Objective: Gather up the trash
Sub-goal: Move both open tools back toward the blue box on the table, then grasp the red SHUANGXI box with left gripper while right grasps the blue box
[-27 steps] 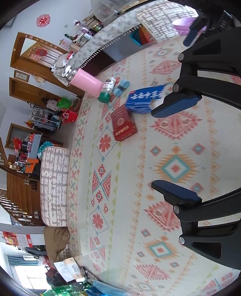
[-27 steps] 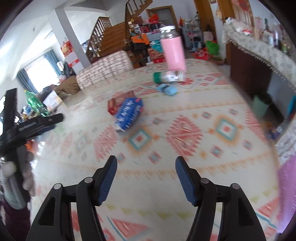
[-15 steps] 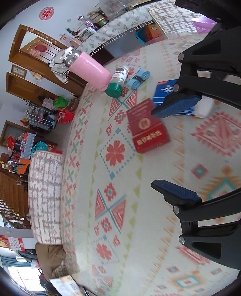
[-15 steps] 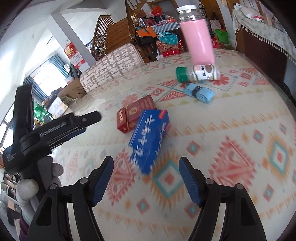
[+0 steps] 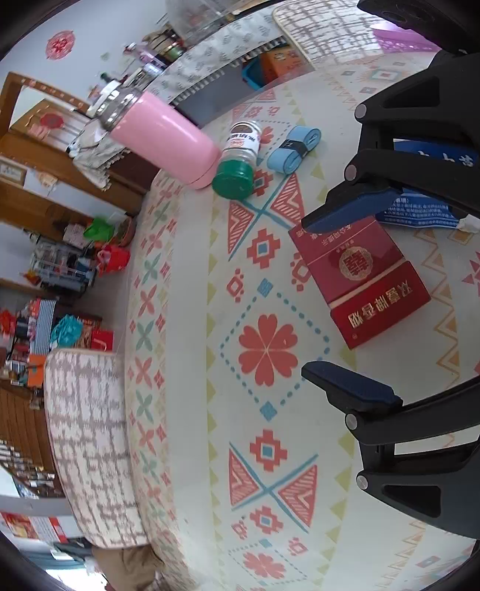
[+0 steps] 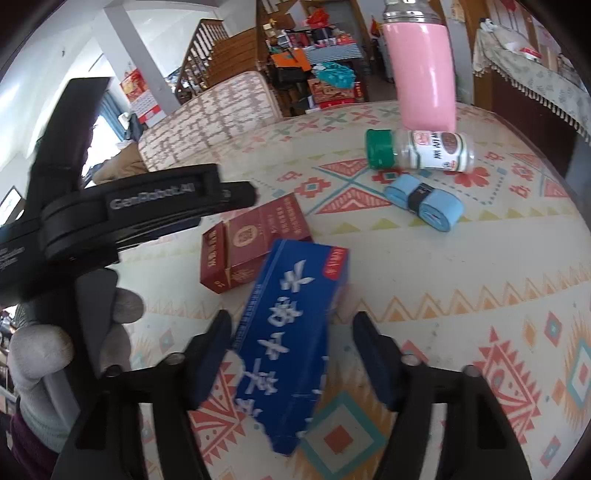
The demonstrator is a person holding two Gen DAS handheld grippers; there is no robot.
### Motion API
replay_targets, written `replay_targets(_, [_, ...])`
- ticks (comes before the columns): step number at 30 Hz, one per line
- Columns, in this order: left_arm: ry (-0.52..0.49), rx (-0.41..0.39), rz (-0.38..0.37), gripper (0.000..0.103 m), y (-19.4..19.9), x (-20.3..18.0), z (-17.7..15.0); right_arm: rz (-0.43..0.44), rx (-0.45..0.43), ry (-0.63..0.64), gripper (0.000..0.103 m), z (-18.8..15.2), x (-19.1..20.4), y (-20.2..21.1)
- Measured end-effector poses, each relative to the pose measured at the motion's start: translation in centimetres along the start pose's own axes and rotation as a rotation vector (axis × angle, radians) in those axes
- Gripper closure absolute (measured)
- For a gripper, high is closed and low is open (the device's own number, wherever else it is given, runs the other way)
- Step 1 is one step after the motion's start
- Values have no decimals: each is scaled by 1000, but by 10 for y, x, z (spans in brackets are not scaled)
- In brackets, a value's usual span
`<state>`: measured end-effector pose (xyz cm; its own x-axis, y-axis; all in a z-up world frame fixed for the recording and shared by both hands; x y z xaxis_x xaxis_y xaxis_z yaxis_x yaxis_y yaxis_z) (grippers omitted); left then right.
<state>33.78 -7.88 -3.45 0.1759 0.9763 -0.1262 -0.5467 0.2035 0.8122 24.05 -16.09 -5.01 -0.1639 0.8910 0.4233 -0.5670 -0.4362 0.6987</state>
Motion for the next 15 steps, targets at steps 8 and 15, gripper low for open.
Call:
replay_targets(8, [-93,33,-44,28,-2,-20,-15,19,31,-15,50,-16,-5,15])
replay_targets(15, [-195,59,-51,27,-3,-41,-35,23,55,-17,50,-46,-15,44])
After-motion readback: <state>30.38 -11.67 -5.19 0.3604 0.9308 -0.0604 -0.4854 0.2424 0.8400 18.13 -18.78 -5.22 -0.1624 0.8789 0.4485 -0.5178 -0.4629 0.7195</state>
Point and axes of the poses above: each gripper's, at about its wrist camera, not at the fingertips, and y roughly against the way its jaws point, x to its left, z to its top, the point moved 9 cm from there along -y, roughly the way its jaws point, and after that the axes turned 7 degrees about z, right-handed, at the moved point
